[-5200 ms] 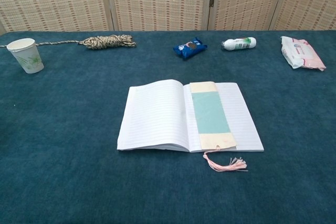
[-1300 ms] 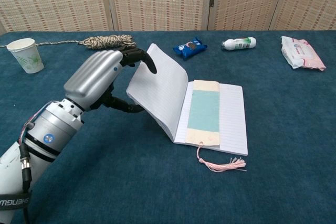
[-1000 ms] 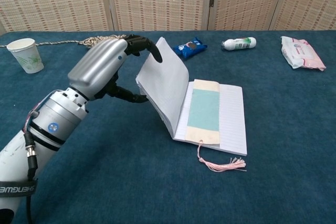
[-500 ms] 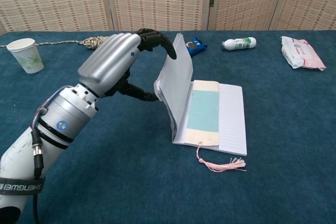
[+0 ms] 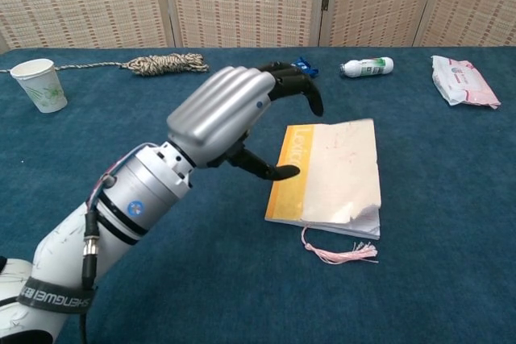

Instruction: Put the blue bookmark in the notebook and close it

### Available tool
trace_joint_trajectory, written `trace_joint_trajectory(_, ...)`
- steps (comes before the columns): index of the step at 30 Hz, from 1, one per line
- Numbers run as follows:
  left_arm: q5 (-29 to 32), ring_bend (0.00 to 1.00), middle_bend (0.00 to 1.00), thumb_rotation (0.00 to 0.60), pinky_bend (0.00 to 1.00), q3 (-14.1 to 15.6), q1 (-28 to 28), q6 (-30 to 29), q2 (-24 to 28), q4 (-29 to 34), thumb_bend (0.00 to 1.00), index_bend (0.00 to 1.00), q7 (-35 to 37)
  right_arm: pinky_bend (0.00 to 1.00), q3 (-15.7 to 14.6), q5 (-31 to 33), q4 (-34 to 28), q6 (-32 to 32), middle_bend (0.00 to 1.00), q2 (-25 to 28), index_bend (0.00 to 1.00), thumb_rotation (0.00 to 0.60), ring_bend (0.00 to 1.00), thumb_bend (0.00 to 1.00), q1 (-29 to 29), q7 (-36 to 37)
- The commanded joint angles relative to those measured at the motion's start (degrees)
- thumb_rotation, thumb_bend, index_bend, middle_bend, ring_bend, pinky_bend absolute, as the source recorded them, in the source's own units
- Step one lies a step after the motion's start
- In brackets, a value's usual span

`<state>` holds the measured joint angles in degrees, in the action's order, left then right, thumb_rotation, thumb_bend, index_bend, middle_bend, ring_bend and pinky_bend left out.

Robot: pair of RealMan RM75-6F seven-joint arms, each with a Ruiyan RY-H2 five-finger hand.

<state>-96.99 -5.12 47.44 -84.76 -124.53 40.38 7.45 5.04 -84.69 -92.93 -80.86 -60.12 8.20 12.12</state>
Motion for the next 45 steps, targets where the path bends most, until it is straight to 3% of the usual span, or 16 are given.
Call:
trace_joint_trajectory(1, -0.57, 0.24, 0.34, 0.600, 0.33, 1.08, 0.08, 0.95, -0.95, -0.29, 0.19, 0.42, -0.50, 0.00, -0.06, -0.20, -0.01, -0.10, 0.00, 0.20, 0.00, 0.600, 0.00, 0.10, -0.08, 0.33)
trace_joint_trajectory(8, -0.82, 0.24, 0.34, 0.600, 0.33, 0.84, 0.44, 0.53, -2.13, -1.80, 0.19, 0.42, -0.75, 0.00, -0.16, -0.51, 0.14, -0.24, 0.00, 0.70, 0.00, 0.600, 0.00, 0.10, -0.25, 1.43)
trace_joint_trajectory(13, 0.71, 0.21, 0.32, 0.600, 0.29, 0.35, -0.94, 1.92, 2.45, 3.93, 0.19, 0.39, -4.50, 0.00, -0.22, -0.42, 0.17, -0.42, 0.00, 0.76, 0.00, 0.600, 0.00, 0.10, -0.45, 0.86)
trace_joint_trajectory(16, 4.01, 0.16, 0.29, 0.600, 0.23, 0.19, -3.44, 5.66, 9.81, 13.98, 0.19, 0.35, -8.74, 0.00, -0.40, -0.37, -0.32, -0.64, 0.00, 0.89, 0.00, 0.600, 0.00, 0.10, -0.71, -0.31)
trace_joint_trajectory(19, 10.22, 0.13, 0.24, 0.600, 0.19, -0.39, -6.20, 11.91, 21.18, 27.93, 0.19, 0.33, -13.60, 0.00, -0.82, -0.54, -1.24, -0.47, 0.00, 1.10, 0.00, 0.600, 0.00, 0.10, -0.87, -1.84)
trace_joint_trajectory(24, 18.09, 0.11, 0.22, 0.600, 0.16, -0.77, -10.91, 15.08, 35.66, 40.43, 0.20, 0.30, -17.30, 0.00, -1.55, -0.28, -2.86, 0.70, 0.00, 1.44, 0.00, 0.600, 0.00, 0.09, -0.85, -4.81)
trace_joint_trajectory(27, 20.78, 0.10, 0.20, 0.600, 0.14, 0.10, -14.63, 13.05, 42.05, 43.70, 0.20, 0.29, -20.73, 0.00, -1.46, 1.06, -3.87, 0.94, 0.00, 1.24, 0.00, 0.600, 0.00, 0.07, -0.99, -8.42)
trace_joint_trajectory(31, 23.50, 0.05, 0.15, 0.600, 0.11, 2.38, -22.03, 5.84, 48.47, 46.90, 0.21, 0.25, -26.08, 0.00, -1.07, 4.11, -6.06, 0.91, 0.00, 0.61, 0.00, 0.600, 0.00, 0.03, -1.38, -14.93)
trace_joint_trajectory(37, 21.75, 0.00, 0.09, 0.600, 0.05, 7.27, -31.97, -3.14, 50.70, 47.43, 0.21, 0.20, -24.17, 0.00, -1.05, 5.61, -9.39, -1.02, 0.00, -0.32, 0.00, 0.600, 0.00, 0.02, -2.37, -21.41)
trace_joint_trajectory(45, 17.10, 0.00, 0.07, 0.600, 0.04, 8.18, -36.85, -8.65, 51.05, 46.34, 0.22, 0.19, -21.66, 0.00, -2.25, 2.75, -10.33, -1.03, 0.00, -0.59, 0.00, 0.600, 0.00, 0.02, -2.50, -21.90)
